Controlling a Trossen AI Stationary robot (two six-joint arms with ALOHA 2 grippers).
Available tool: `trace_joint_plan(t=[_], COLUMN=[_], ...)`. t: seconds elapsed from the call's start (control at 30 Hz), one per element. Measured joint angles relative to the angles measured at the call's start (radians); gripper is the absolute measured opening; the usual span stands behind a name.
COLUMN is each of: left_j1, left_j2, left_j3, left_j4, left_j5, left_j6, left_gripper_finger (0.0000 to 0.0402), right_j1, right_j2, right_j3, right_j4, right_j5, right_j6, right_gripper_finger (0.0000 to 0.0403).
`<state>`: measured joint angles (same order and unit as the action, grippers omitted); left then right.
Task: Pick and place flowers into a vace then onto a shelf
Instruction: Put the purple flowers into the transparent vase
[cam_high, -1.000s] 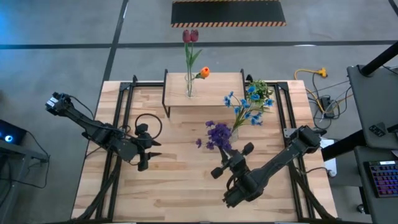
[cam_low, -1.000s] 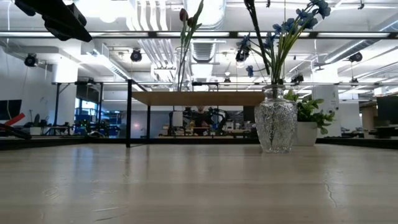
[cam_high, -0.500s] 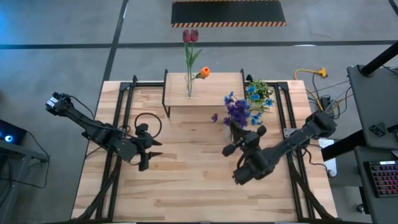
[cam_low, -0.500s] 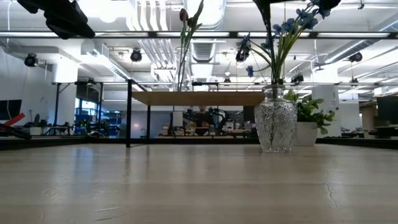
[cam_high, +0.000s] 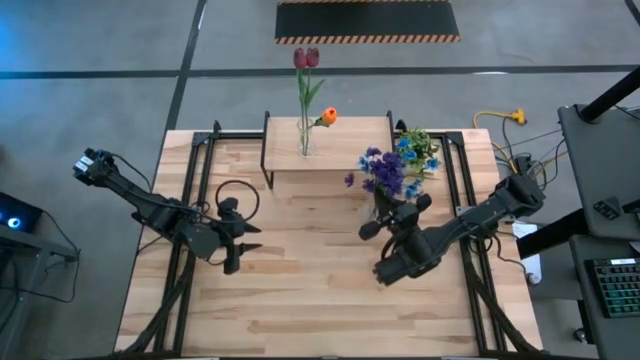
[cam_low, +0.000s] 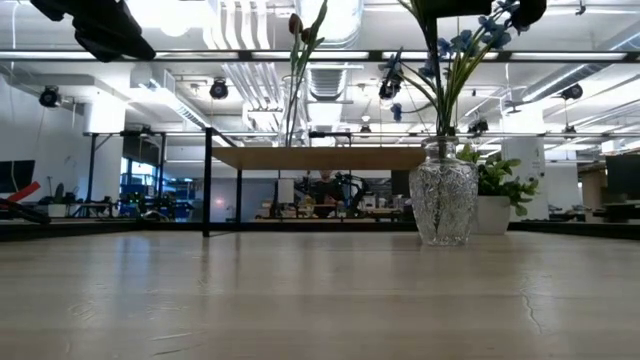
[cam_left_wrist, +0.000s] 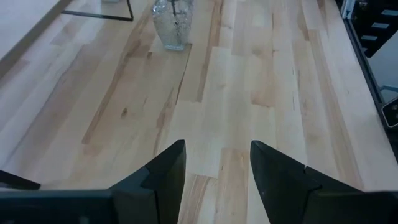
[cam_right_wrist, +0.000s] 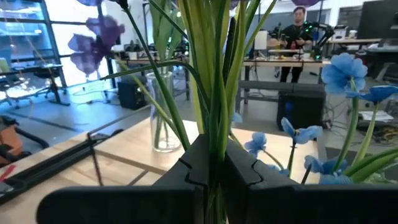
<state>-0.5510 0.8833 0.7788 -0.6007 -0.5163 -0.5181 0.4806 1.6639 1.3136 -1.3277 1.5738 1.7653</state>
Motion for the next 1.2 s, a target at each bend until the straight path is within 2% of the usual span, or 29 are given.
trace_joint_plan(t=[1.2], left_j1=[0.000], left_j2=[0.000], left_j3=[0.000], left_j4=[0.000], left_j5=[-0.018], left_j6=[0.001], left_gripper_finger=[0.0164], right_j1=[-0.030], right_j2=[0.032], right_j3=[0.003], right_j4=[0.033], right_j5=[0.002], right_j6=[-0.038], right_gripper_finger=[0.0013])
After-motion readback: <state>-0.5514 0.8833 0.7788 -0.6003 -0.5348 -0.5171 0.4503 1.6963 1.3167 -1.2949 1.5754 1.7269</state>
